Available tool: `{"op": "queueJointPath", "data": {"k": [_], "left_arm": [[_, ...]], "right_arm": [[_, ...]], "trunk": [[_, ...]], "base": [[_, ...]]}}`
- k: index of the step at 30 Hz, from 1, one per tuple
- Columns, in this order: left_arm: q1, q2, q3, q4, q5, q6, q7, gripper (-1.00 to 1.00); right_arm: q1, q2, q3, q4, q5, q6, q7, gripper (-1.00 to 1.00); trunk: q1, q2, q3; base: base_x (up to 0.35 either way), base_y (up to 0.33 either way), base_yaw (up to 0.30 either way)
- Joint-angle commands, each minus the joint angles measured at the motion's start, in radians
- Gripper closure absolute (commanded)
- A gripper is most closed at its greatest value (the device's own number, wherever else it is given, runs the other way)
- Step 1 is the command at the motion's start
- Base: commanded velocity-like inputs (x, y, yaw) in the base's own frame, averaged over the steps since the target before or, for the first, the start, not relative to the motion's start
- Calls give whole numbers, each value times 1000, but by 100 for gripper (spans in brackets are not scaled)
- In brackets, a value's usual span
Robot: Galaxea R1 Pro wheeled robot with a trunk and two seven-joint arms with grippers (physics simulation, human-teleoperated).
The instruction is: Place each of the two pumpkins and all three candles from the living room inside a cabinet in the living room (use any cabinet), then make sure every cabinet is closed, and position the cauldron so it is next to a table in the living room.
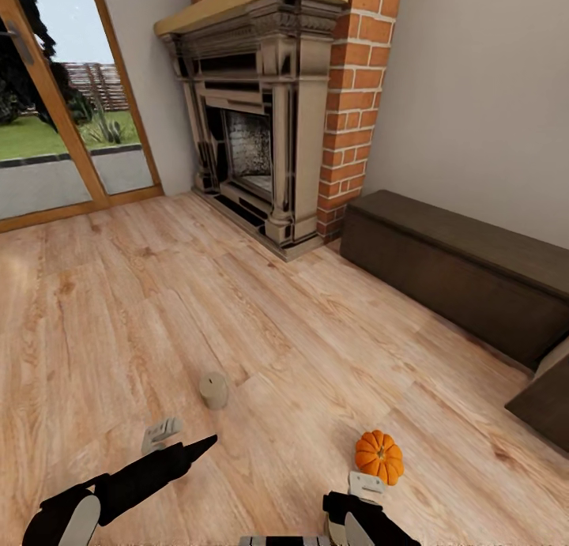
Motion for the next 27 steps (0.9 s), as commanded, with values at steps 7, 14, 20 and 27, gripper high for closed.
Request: {"op": "queueJointPath", "data": {"k": [7,14,20,27], "left_arm": [[-1,0,1,-1,2,7,-3,-100],[-1,0,1,-1,2,7,-3,-100],[-1,0,1,-1,2,7,-3,-100],[-12,11,7,10,7,6,-2,-100]], "right_arm": [[-3,-1,9,-3,-5,3,-8,-100],[-4,-4,8,-10,-6,0,-3,-100],[-4,-4,7,-16,-6,-23,-2,-100],[1,-16,9,-20,-15,-47,5,-100]], "trunk": [[3,-2,-28],[4,-3,-40],[5,-3,-43],[7,-4,-63]], "base": [[0,0,0],[0,0,0],[0,0,0],[0,0,0]]}}
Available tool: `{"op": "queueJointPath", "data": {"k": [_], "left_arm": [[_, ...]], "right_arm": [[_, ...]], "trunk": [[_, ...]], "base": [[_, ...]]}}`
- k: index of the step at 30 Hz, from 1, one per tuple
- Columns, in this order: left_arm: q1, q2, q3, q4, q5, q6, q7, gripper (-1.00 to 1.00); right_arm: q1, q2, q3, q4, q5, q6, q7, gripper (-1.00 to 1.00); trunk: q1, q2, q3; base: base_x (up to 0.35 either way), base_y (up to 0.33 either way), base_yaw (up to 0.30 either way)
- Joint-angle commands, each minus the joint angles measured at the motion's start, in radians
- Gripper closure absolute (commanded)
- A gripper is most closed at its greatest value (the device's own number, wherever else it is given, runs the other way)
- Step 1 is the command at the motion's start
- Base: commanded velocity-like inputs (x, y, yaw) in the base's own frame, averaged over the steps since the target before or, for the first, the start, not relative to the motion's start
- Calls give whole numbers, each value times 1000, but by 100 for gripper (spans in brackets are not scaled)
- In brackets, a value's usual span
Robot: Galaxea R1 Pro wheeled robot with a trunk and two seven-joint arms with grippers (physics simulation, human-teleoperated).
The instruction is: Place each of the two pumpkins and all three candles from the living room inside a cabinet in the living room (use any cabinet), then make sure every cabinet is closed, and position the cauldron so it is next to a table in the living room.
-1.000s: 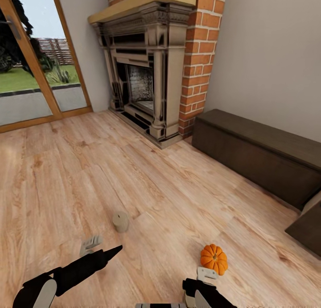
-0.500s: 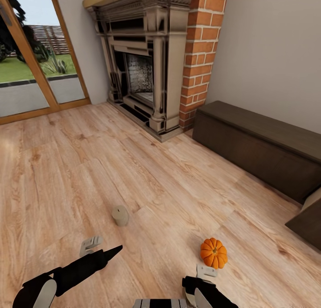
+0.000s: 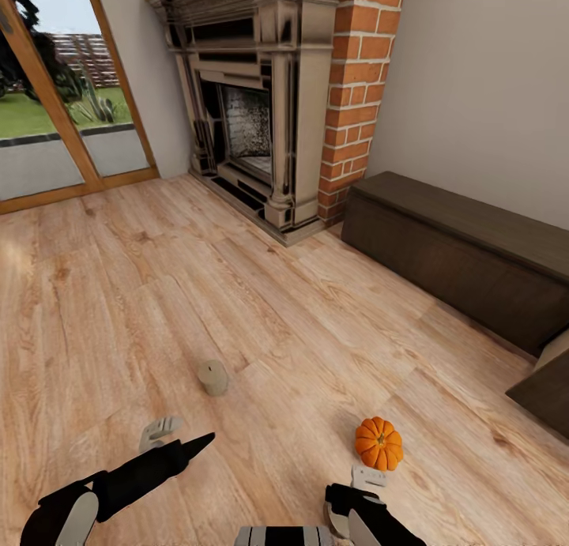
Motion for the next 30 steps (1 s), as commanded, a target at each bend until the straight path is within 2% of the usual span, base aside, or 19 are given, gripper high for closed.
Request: {"op": "queueJointPath", "data": {"k": [1,6,20,24,30], "left_arm": [[-2,0,1,5,1,7,-3,-100],[-2,0,1,14,1,7,-3,-100],[-2,0,1,14,1,7,-3,-100],[-1,3,-1,11,-3,7,-4,-100],[0,4,-2,10,-5,7,-4,-100]], "right_arm": [[0,-7,9,-1,-4,7,-8,-100],[0,-33,9,-1,-4,7,-8,-100],[0,-33,9,-1,-4,7,-8,-100],[0,-13,16,2,2,13,4,-100],[0,-7,19,3,4,15,38,-100]], "trunk": [[0,0,-1],[0,0,-1],[0,0,-1],[0,0,-1],[0,0,-1]], "base": [[0,0,0],[0,0,0],[0,0,0],[0,0,0],[0,0,0]]}}
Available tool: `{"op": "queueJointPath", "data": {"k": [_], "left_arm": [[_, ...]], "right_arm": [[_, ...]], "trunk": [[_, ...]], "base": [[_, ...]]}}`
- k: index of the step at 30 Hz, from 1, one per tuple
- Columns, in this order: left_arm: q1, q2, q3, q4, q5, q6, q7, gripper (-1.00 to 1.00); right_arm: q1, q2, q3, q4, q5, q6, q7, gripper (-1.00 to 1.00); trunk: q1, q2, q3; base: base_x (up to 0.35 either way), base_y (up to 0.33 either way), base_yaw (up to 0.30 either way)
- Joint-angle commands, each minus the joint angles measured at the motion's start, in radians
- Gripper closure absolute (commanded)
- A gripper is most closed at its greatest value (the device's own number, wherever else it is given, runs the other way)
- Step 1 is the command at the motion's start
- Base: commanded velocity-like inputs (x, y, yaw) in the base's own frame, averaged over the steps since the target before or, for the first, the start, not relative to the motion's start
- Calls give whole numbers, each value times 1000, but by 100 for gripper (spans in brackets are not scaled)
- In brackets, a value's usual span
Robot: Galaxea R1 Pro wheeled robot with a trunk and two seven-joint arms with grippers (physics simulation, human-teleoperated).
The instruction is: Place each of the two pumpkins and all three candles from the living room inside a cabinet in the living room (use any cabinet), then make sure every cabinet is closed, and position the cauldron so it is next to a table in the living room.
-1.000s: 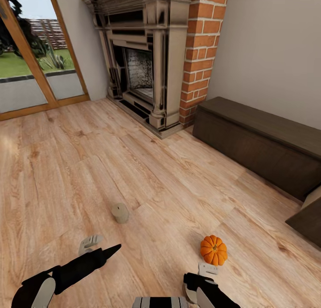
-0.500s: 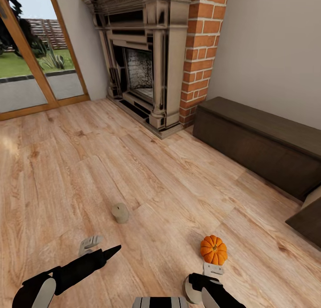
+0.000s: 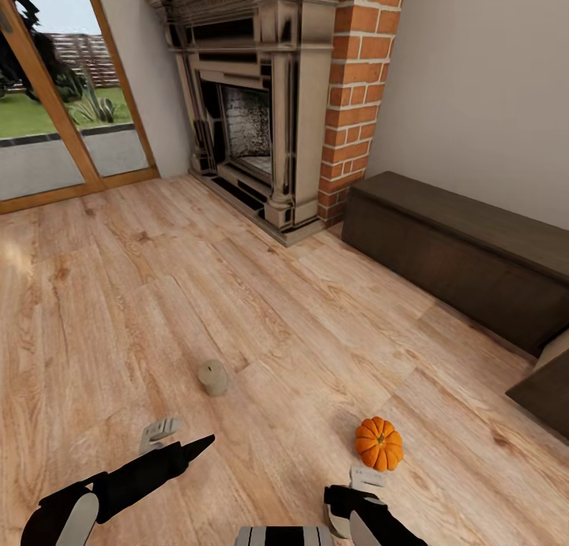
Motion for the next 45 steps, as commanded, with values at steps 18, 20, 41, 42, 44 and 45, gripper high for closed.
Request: {"op": "queueJointPath", "data": {"k": [18,20,41,42,44,45], "left_arm": [[0,0,1,-1,1,7,-3,-100],[0,0,0,-1,1,7,-3,-100],[0,0,0,0,1,8,-3,-100],[0,0,0,0,1,8,-3,-100],[0,0,0,-1,1,8,-3,-100],[0,0,0,-1,1,8,-3,-100]], "right_arm": [[0,-5,2,6,-10,6,43,-100],[0,-6,0,9,-12,6,39,-100],[0,-4,6,12,-8,6,3,-100],[0,-4,6,12,-8,6,3,-100],[0,-5,6,12,-8,6,3,-100],[0,-5,5,12,-9,6,3,-100]], "trunk": [[0,0,-1],[0,0,-1],[2,-1,-16],[2,-1,-16],[2,-1,-16],[2,-1,-16]], "base": [[0,0,0],[0,0,0],[0,0,0],[0,0,0],[0,0,0],[0,0,0]]}}
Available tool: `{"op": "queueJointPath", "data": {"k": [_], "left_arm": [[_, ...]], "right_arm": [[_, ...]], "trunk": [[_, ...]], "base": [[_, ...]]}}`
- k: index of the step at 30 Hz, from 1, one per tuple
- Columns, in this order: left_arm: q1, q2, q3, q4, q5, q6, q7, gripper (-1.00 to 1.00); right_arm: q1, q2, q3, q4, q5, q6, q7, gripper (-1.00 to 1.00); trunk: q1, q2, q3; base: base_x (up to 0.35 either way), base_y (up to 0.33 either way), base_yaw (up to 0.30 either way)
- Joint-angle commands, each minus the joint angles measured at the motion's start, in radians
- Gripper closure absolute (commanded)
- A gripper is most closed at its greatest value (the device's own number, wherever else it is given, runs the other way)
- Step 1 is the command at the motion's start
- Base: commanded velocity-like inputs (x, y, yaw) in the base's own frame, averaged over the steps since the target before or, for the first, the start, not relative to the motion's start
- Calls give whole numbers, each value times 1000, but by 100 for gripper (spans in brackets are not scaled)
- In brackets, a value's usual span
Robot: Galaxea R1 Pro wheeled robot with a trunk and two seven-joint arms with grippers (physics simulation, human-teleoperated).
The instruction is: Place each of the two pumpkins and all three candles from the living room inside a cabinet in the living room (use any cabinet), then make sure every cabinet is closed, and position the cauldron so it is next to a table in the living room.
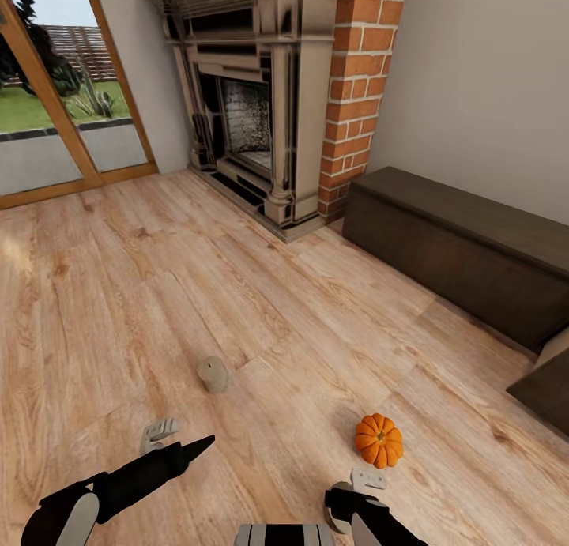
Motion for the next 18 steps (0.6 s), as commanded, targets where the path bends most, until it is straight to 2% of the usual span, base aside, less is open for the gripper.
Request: {"op": "queueJointPath", "data": {"k": [1,8,11,12,14,16,18], "left_arm": [[-1,0,1,0,2,7,-3,-100],[-1,0,1,0,2,7,-5,-100],[0,0,2,-1,3,8,-29,-100],[1,0,3,-1,3,8,-43,-100],[5,1,4,-2,3,12,-110,-100],[11,7,6,-4,0,16,-198,-100],[12,13,6,-5,-1,17,-231,-100]], "right_arm": [[0,-1,8,-2,-7,5,-8,-100],[0,-1,9,-2,-7,5,-8,-100],[0,-1,8,-2,-7,5,-8,-100],[0,-2,9,-2,-6,5,-8,-100],[0,-2,9,-2,-6,5,-8,-100],[0,-1,9,-2,-6,5,-8,-100],[0,-1,8,-2,-6,5,-8,-100]], "trunk": [[0,0,-1],[0,0,-1],[0,0,-1],[0,0,-1],[0,0,-1],[0,0,-1],[0,0,-1]], "base": [[0,0,0],[0,0,0],[0,0,0],[0,0,0],[0,0,0],[0,0,0],[0,0,0]]}}
